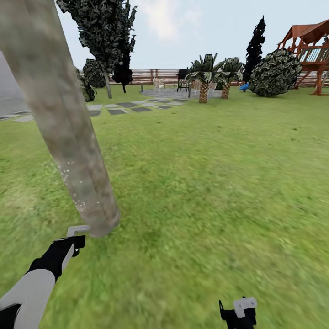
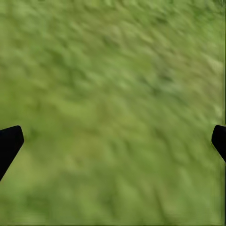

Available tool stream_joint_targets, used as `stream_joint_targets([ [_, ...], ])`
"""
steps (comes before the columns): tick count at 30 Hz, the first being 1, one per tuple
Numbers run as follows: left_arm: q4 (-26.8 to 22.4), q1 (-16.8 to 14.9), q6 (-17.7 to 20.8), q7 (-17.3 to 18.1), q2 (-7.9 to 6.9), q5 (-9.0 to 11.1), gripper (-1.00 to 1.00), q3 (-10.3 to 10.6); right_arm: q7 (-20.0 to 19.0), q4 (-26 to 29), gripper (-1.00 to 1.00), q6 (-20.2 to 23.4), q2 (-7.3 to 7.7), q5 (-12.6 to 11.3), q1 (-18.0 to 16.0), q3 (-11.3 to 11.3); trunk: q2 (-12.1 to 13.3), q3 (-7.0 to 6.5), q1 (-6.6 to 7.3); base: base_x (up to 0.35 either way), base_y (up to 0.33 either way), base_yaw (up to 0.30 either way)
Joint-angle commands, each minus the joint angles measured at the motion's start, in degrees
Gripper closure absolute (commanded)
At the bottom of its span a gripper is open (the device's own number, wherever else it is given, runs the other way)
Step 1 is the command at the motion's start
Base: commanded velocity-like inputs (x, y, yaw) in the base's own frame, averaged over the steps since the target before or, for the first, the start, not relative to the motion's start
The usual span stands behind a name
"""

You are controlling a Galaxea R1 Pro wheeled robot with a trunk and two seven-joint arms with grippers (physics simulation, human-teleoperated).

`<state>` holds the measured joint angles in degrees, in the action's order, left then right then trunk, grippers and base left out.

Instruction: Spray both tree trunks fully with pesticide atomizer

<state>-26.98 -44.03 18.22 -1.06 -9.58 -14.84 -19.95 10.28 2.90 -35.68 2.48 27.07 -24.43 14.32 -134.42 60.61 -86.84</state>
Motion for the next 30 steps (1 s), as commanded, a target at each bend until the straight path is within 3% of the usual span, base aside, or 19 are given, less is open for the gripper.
stream_joint_targets([
  [1,-0.01,0.0,-0.01,0.0,0.0,-0.02,1.0,0.0,0.0,0.0,-1.0,0.0,-0.01,0.0,0.0,0.0,0.0,0.0,0.0,0.234,-0.181,0.001],
  [13,-0.06,0.0,0.02,0.0,0.02,-0.02,1.0,0.0,0.0,0.0,-1.0,0.0,-0.02,0.0,0.0,0.0,0.0,0.0,0.0,0.151,-0.236,0.009],
  [25,-0.02,0.0,0.0,0.0,0.06,-0.02,1.0,0.0,0.0,0.0,-1.0,0.0,-0.02,0.0,0.0,0.0,0.0,0.0,0.0,0.12,-0.252,0.252],
  [30,-0.01,0.0,-0.02,0.0,0.17,-0.02,1.0,0.0,0.0,0.0,-1.0,0.0,-0.02,0.0,0.0,0.0,0.0,0.0,0.0,0.062,-0.263,0.032],
])
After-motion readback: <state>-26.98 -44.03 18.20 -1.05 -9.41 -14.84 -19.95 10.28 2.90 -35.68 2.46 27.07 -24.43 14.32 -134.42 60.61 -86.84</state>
